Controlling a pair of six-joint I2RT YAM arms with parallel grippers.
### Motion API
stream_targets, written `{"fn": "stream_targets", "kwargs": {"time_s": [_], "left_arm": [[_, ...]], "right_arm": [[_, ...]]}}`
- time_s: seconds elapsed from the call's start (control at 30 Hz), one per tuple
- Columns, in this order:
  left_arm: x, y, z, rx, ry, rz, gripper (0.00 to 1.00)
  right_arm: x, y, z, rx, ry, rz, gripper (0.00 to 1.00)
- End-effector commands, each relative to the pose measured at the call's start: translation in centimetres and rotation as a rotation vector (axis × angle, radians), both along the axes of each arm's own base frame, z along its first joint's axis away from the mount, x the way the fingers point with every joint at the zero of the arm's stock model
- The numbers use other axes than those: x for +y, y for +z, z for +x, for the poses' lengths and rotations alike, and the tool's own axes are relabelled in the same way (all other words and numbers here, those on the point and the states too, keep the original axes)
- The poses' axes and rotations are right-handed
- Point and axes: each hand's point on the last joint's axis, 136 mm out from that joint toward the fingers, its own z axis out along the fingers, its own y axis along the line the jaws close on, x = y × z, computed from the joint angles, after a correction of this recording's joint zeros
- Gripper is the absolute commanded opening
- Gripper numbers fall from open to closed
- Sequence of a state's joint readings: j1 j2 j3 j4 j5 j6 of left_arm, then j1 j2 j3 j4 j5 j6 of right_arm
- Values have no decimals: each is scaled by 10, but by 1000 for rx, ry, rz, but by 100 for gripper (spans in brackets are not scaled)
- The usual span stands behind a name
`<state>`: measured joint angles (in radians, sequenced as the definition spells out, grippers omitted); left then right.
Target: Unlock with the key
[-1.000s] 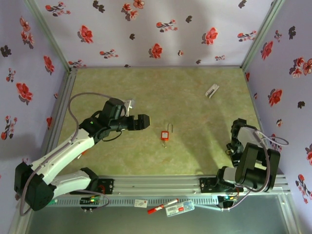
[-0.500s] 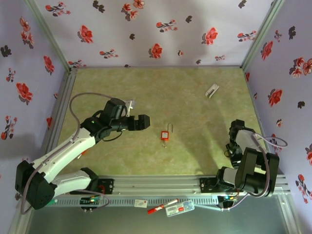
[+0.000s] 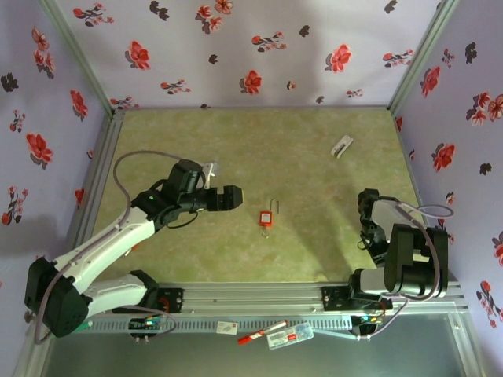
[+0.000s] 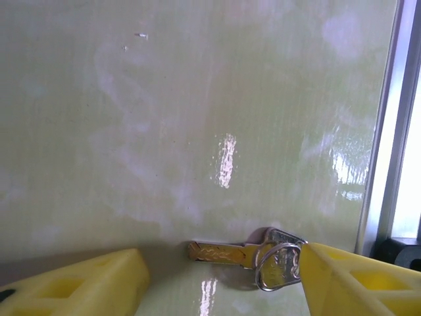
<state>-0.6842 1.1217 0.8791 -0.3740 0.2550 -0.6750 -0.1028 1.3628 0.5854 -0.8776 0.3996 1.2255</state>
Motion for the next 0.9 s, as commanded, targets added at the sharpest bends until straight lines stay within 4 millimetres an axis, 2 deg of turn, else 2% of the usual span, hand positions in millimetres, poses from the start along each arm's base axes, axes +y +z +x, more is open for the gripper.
{"fn": "stream_targets", "kwargs": {"time_s": [0.0,0.2,0.27,0.4,0.43,0.63,0.77,0.87], "left_arm": [[5,8,0,-32,15,-29,98],[8,8,-3,-26,18,-27,98],[8,8,-4,-24,20,-29,97],[10,10,-5,-20,20,-25,97],[10,9,-6,-18,19,-23,97],[10,10,-5,-15,16,-13,97],[8,10,-4,-14,14,-10,97],[8,10,-4,-16,12,-10,97]], "right_arm": [[29,-19,45,-233,-17,147,62],[29,-24,25,-285,-111,143,58],[27,-25,18,-303,-137,130,53],[27,-34,1,-354,-222,130,36],[27,-35,0,-374,-234,128,34],[30,-36,13,-452,-178,157,38],[33,-32,31,-467,-124,189,41],[36,-26,52,-522,-95,205,42]]}}
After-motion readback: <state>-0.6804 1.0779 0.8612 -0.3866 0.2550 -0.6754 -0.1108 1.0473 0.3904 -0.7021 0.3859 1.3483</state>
